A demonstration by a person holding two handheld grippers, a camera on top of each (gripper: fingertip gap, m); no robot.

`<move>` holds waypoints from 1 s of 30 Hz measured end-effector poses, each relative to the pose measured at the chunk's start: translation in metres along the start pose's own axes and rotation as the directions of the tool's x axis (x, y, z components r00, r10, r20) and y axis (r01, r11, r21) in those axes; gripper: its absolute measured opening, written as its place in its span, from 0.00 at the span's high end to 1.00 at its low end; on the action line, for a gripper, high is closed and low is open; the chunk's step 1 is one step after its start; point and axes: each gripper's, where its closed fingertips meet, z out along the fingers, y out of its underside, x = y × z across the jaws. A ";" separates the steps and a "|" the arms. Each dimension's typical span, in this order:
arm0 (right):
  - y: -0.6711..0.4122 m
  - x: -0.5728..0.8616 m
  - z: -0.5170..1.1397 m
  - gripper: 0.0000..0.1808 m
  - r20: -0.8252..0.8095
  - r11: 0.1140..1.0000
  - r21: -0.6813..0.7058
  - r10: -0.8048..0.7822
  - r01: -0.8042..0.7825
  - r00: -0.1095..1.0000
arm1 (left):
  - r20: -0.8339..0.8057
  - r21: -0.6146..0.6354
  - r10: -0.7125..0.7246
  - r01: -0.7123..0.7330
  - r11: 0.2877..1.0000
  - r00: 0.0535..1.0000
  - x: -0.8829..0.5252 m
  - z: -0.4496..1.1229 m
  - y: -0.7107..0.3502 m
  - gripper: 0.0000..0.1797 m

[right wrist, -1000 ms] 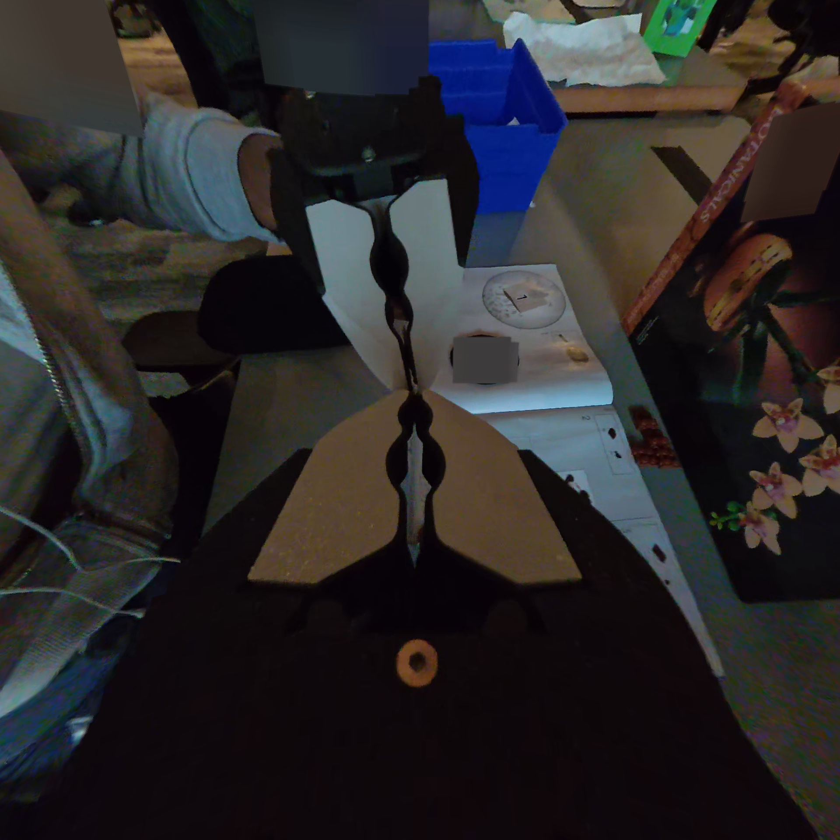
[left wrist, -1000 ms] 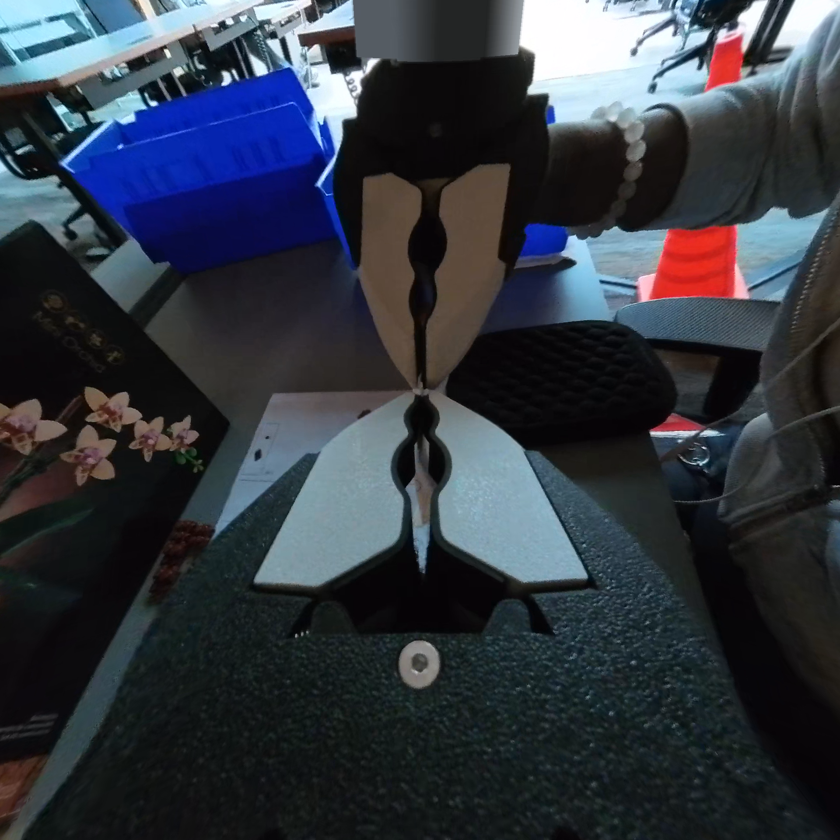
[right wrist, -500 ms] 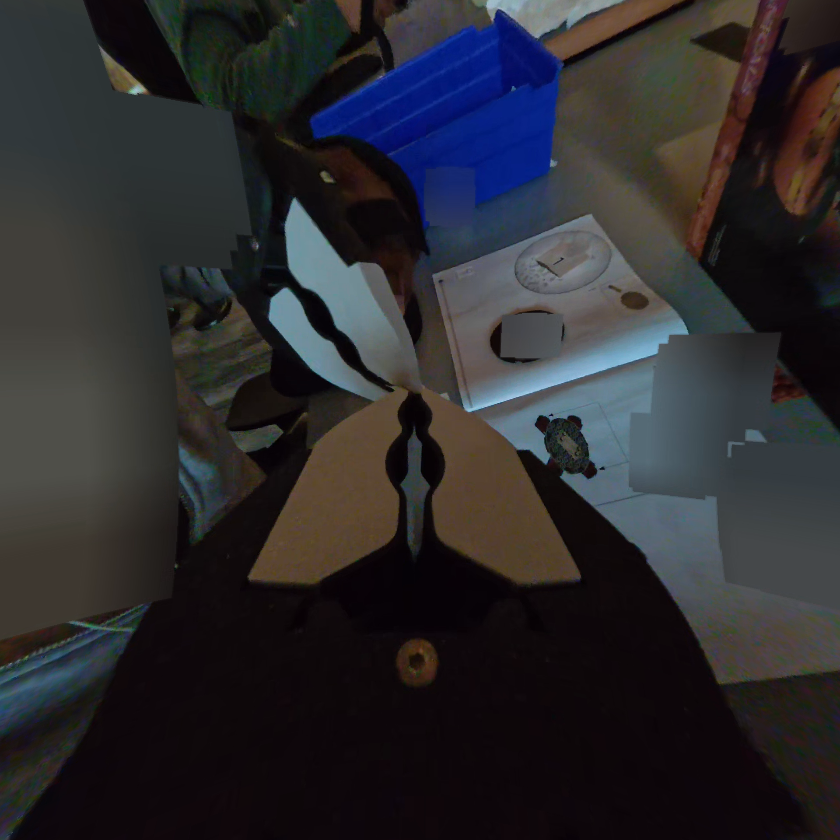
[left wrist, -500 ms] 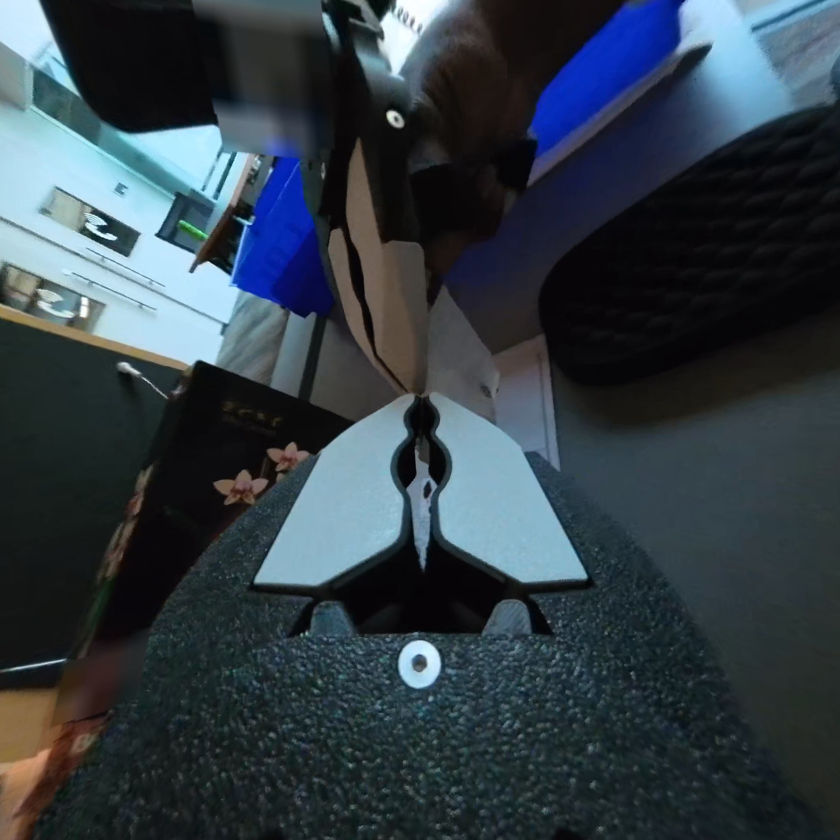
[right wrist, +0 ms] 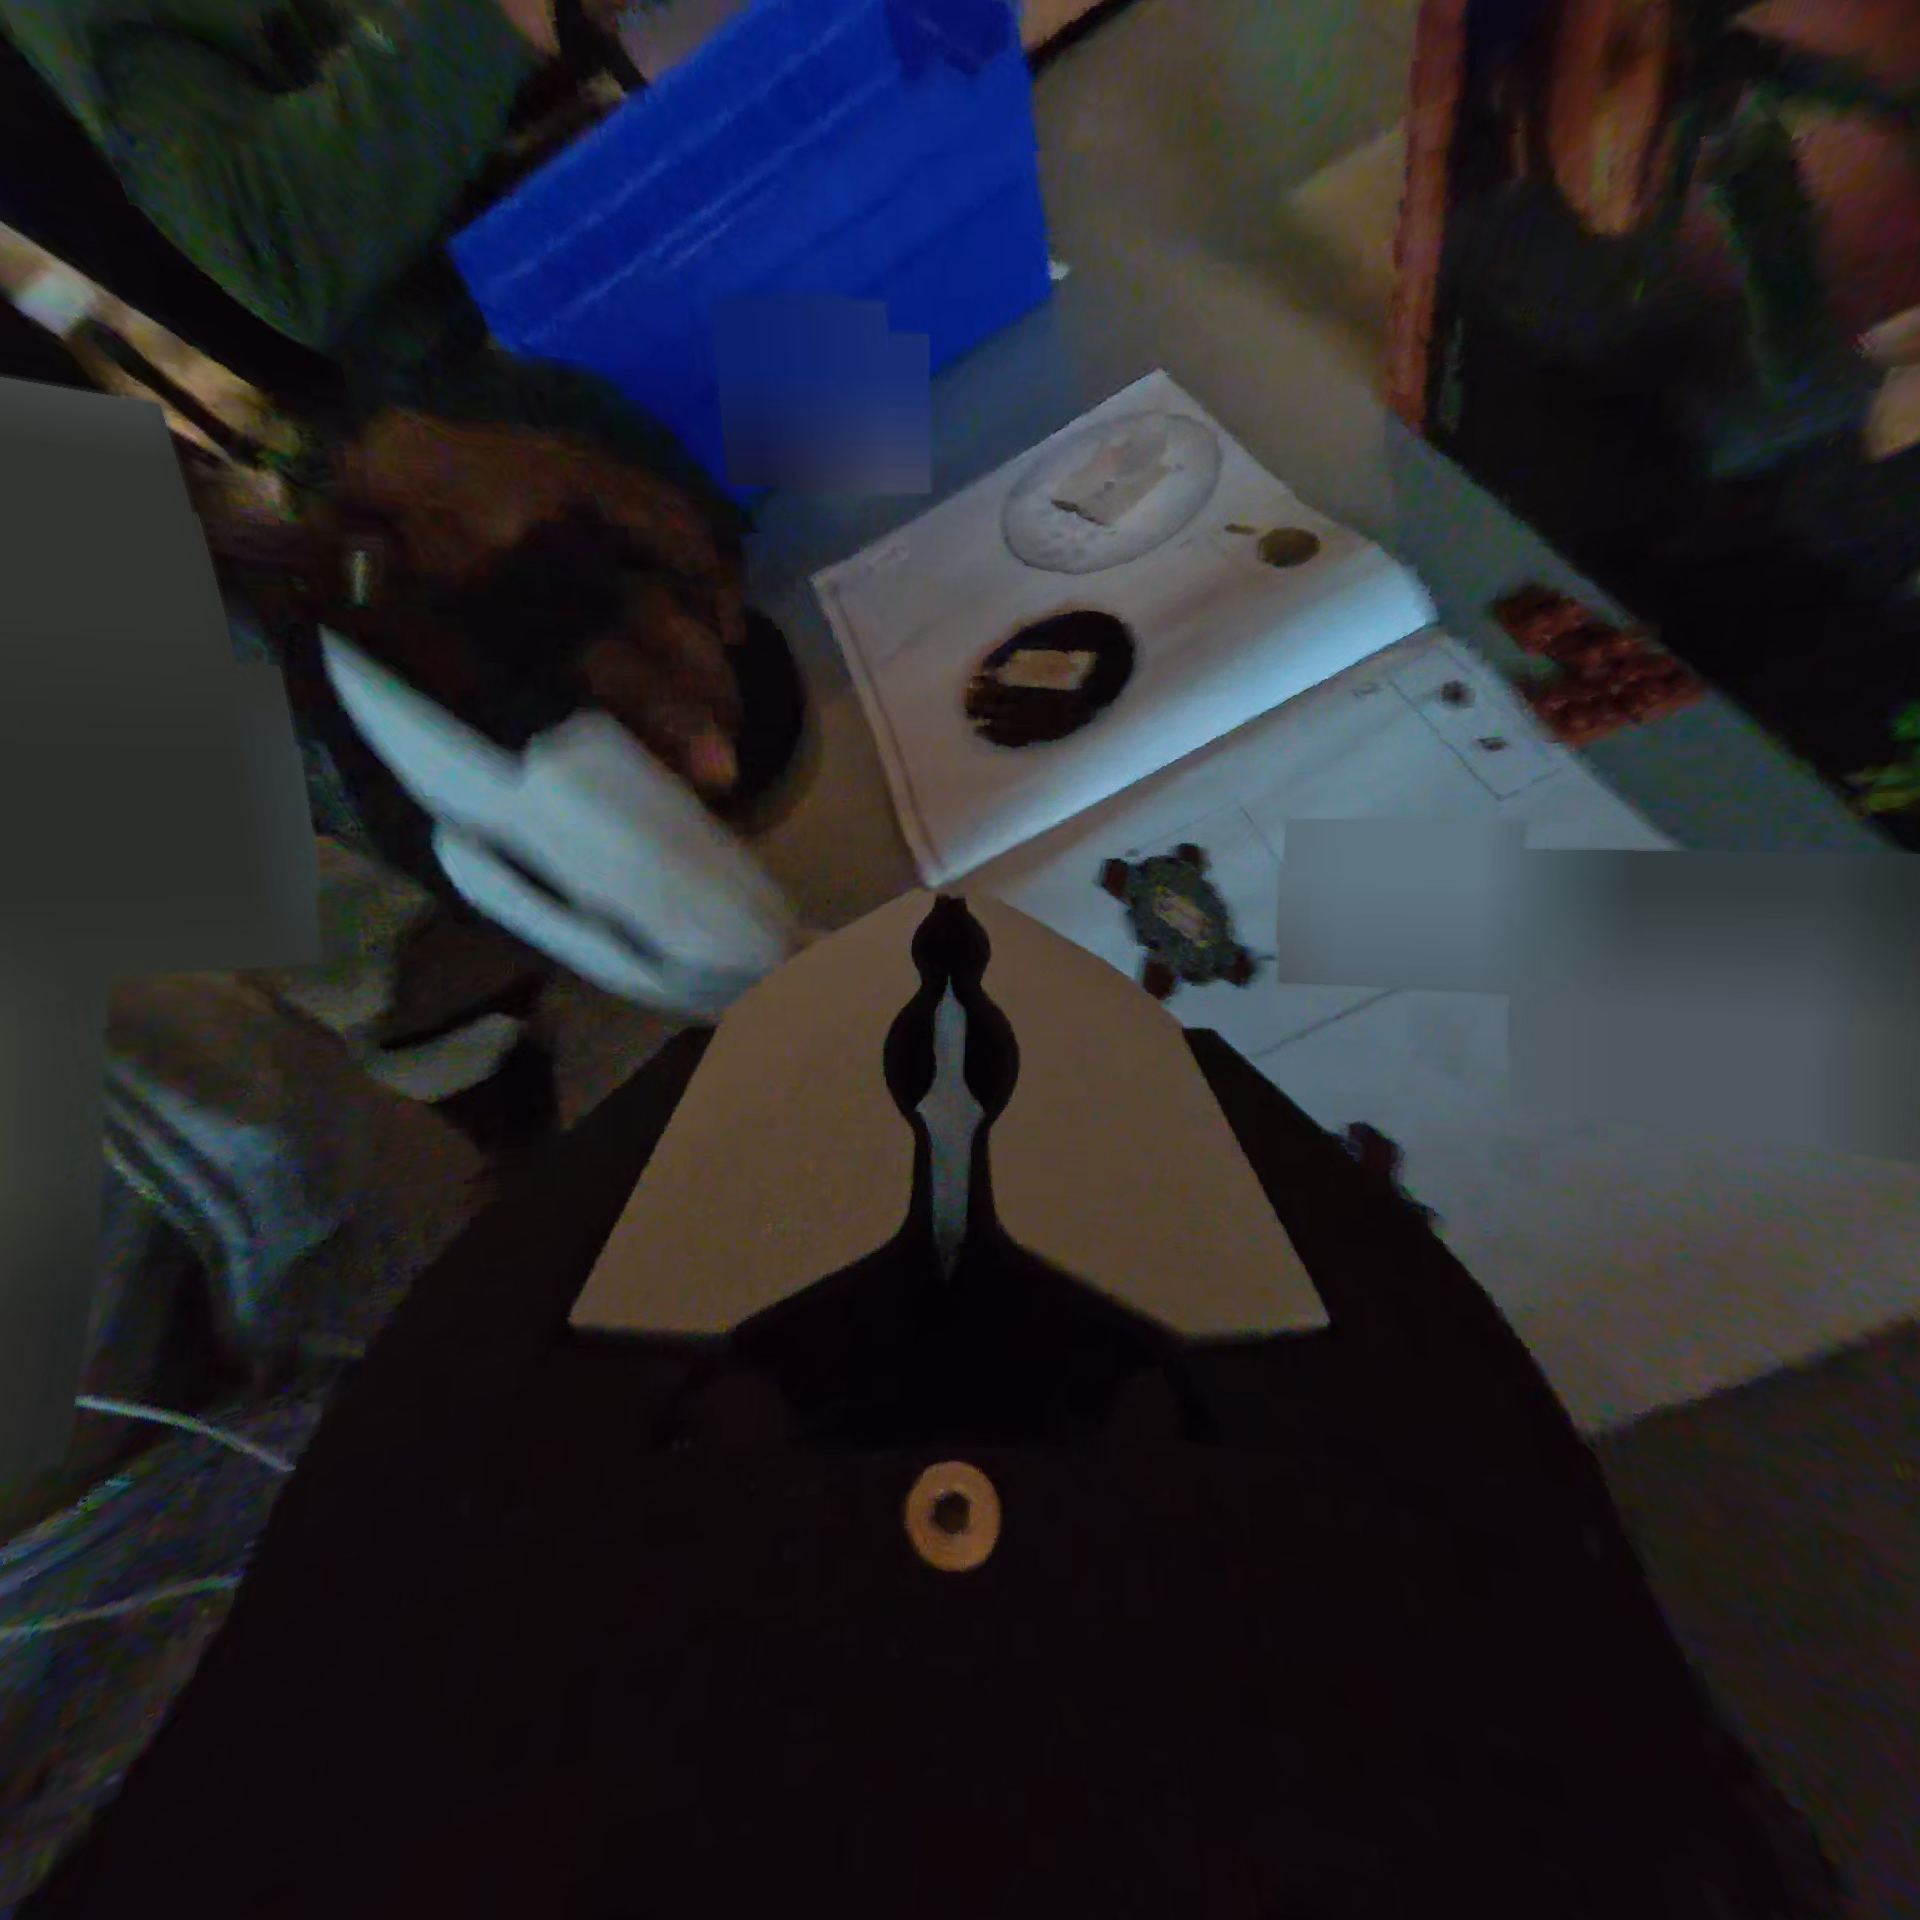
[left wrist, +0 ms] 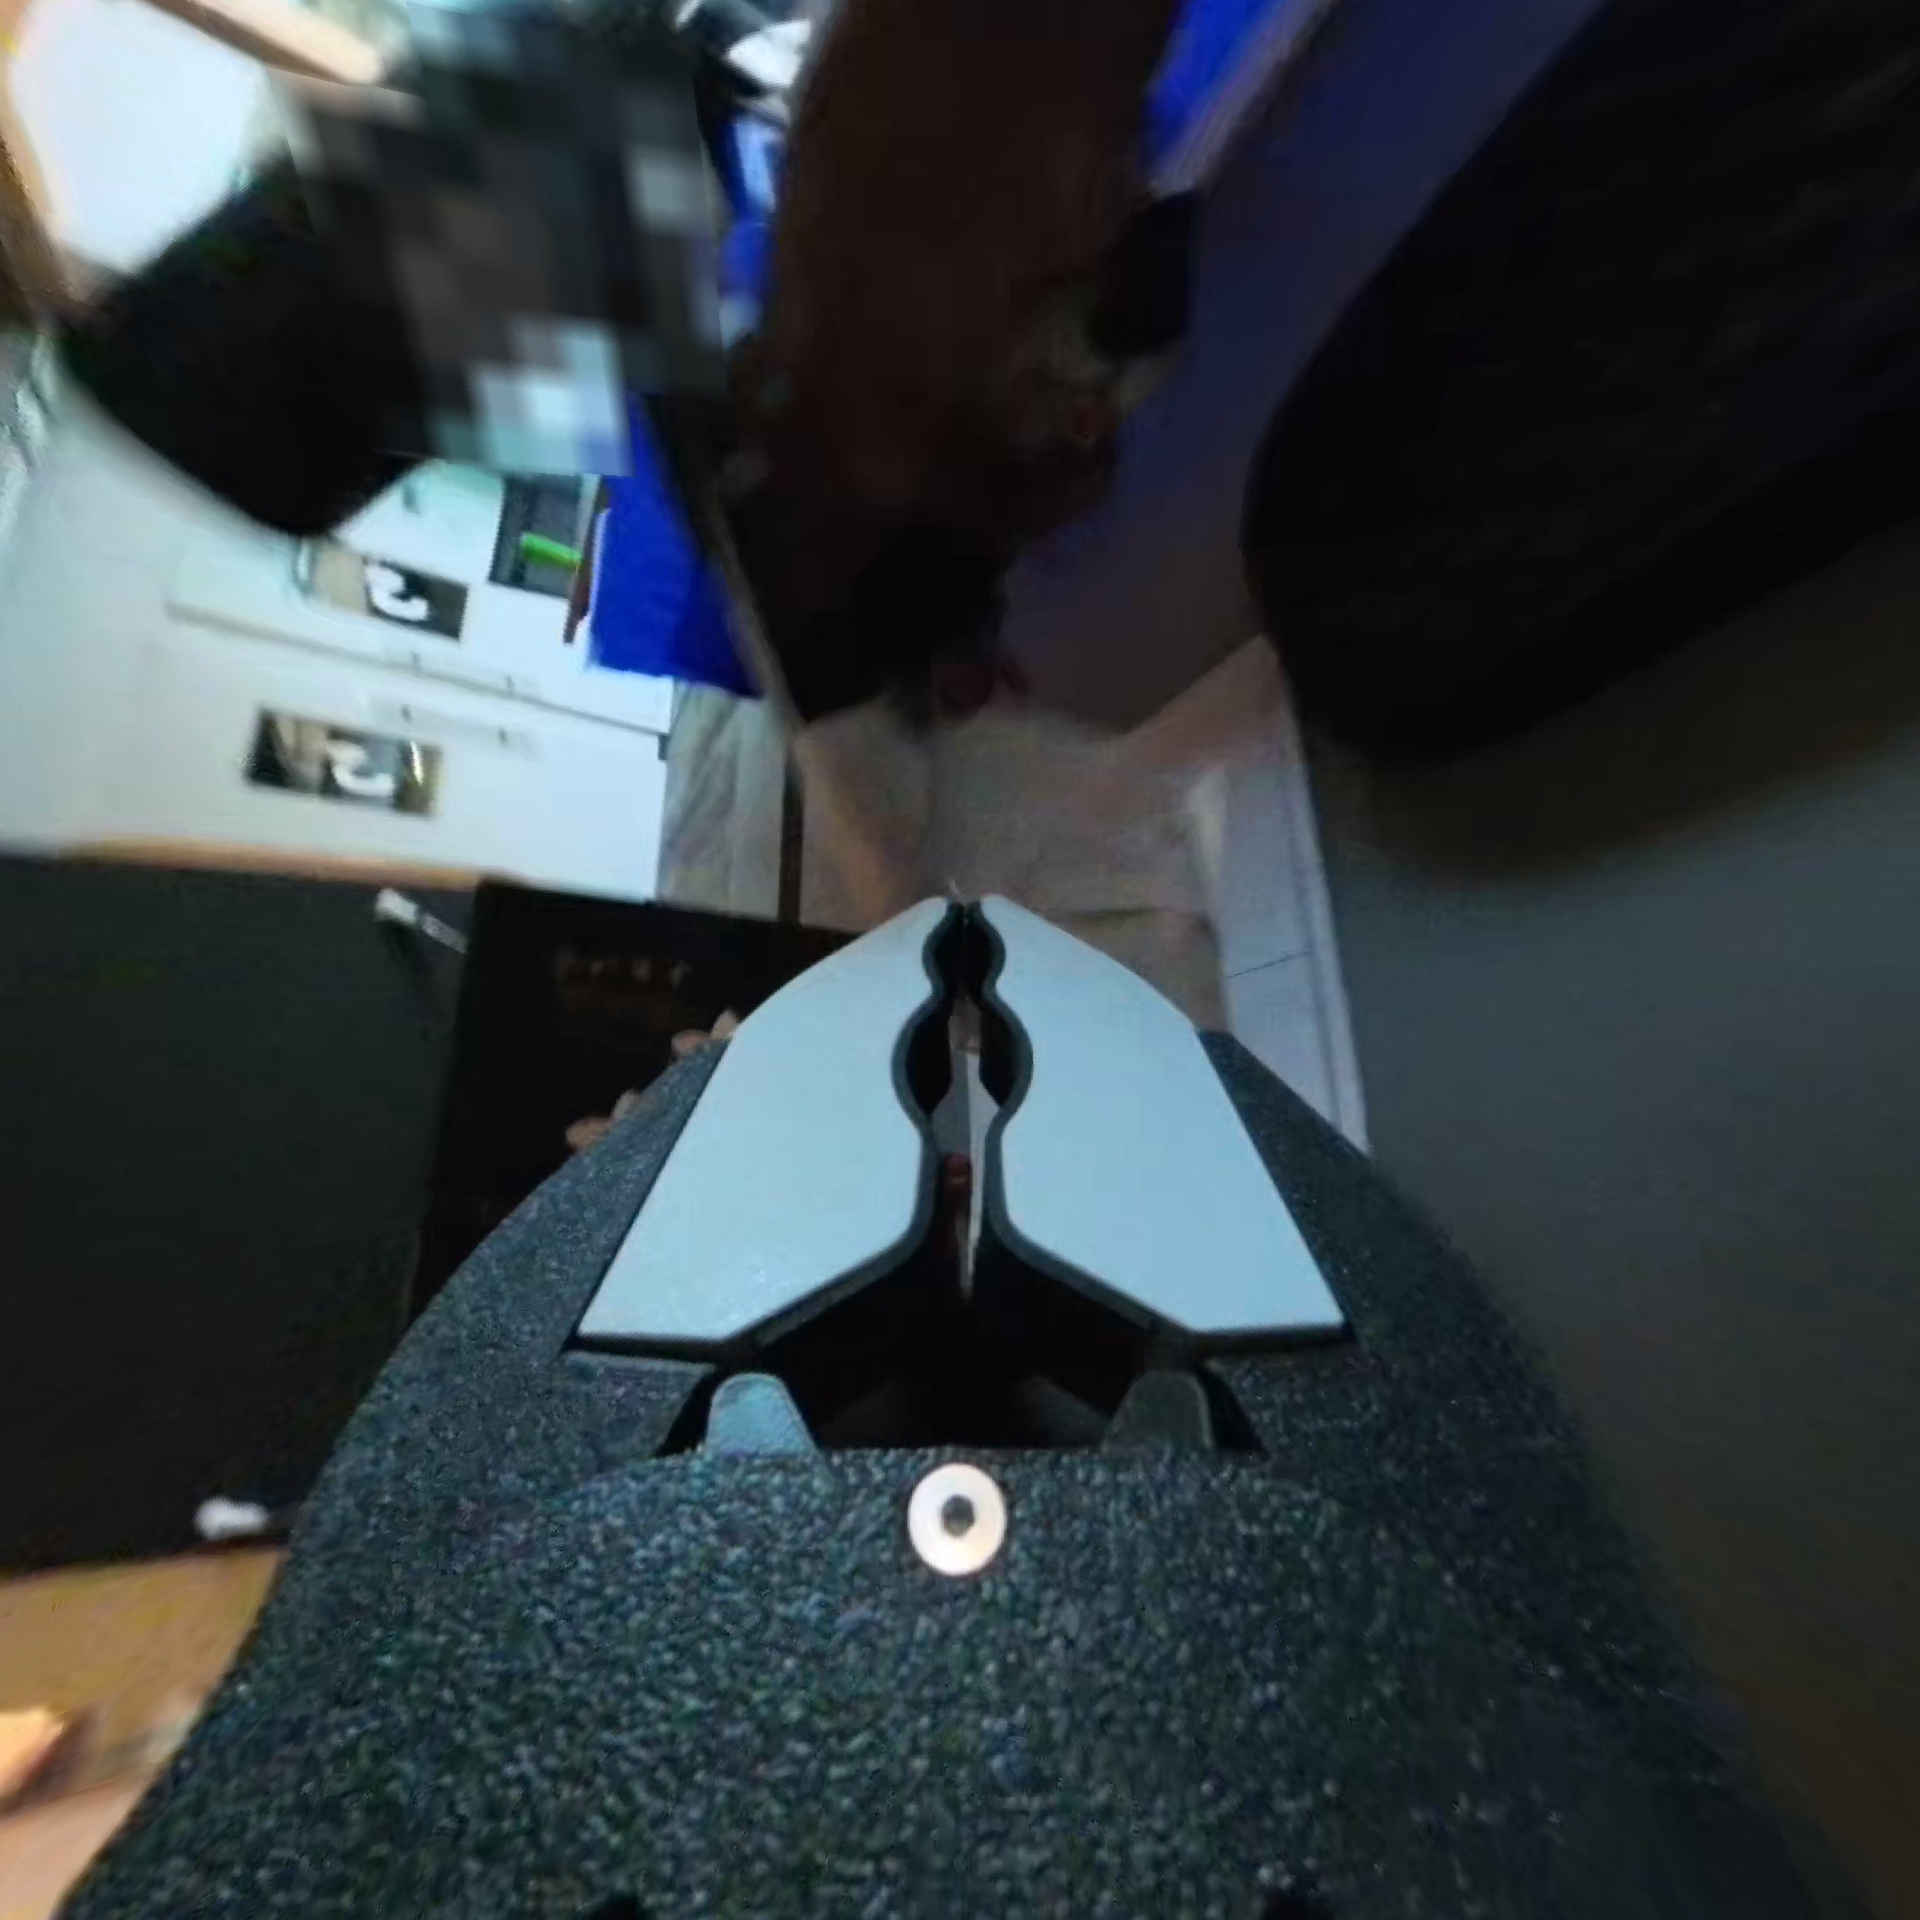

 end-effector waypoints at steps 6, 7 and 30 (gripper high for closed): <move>-0.024 0.010 -0.009 1.00 -0.036 0.998 0.039 -0.047 0.048 0.998 | -0.021 0.049 -0.127 0.128 0.991 0.992 -0.005 -0.004 0.000 1.00; -0.025 0.011 -0.010 1.00 -0.052 0.997 0.035 -0.063 0.064 0.997 | -0.016 0.043 -0.145 0.146 0.988 0.989 -0.007 -0.005 0.004 1.00; 0.006 -0.002 -0.211 1.00 -0.471 0.927 0.347 0.045 0.138 0.881 | -0.227 0.407 -0.141 0.225 0.885 0.964 -0.050 0.076 -0.168 1.00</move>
